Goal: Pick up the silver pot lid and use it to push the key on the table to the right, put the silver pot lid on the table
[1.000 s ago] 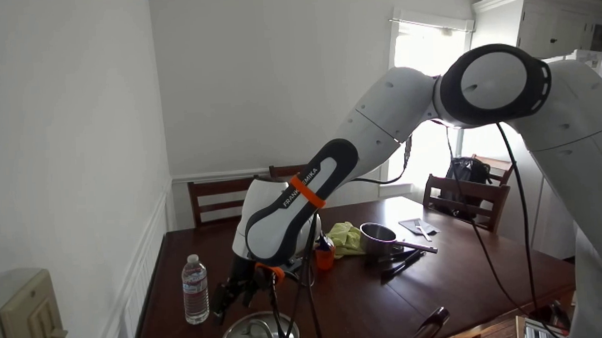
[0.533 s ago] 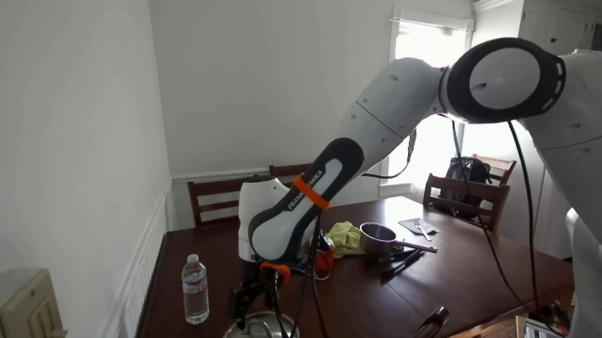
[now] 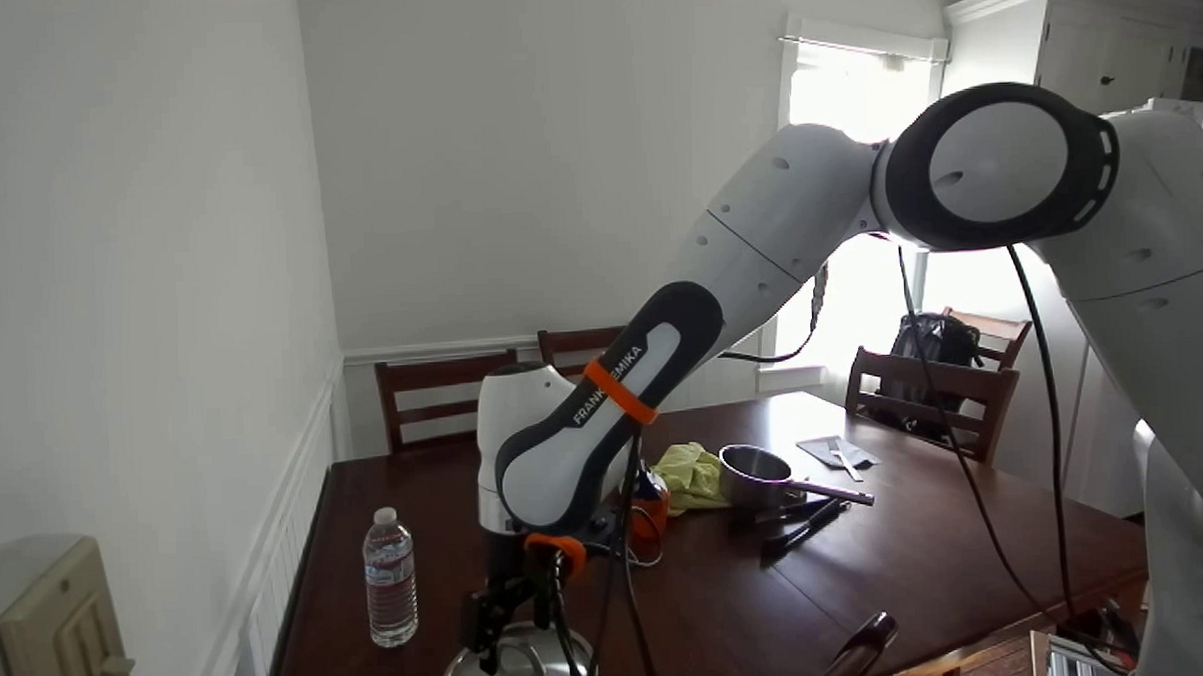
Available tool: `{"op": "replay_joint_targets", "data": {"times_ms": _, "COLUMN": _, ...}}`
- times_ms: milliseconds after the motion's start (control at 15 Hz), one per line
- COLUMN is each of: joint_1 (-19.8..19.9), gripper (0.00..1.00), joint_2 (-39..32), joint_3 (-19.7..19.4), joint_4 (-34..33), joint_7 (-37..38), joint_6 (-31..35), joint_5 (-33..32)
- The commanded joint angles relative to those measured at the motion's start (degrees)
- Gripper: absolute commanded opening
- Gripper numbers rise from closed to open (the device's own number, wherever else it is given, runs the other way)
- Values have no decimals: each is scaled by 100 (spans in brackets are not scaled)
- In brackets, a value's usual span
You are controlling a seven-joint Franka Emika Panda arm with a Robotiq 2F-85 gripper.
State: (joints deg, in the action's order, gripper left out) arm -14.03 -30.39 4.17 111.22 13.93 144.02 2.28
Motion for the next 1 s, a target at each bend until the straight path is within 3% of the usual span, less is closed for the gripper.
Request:
{"op": "replay_joint_targets", "data": {"times_ms": 0, "joint_1": 249, "gripper": 70, "joint_2": -48, "joint_3": 211, "joint_4": -127, "joint_7": -388, "joint_6": -234, "joint_5": 180}}
{"op": "replay_joint_targets", "data": {"times_ms": 600, "joint_1": 365, "gripper": 6, "joint_2": -220, "joint_3": 283, "joint_4": -310, "joint_7": -1048, "joint_6": -200, "joint_5": 41}}
{"op": "replay_joint_targets", "data": {"times_ms": 733, "joint_1": 395, "gripper": 0, "joint_2": -112, "joint_3": 336, "joint_4": -276, "joint_7": -1159, "joint_6": -441, "joint_5": 100}}
{"op": "replay_joint_targets", "data": {"times_ms": 933, "joint_1": 539, "gripper": 4, "joint_2": 525, "joint_3": 547, "joint_4": 56, "joint_7": -1496, "joint_6": -573, "joint_5": 300}}
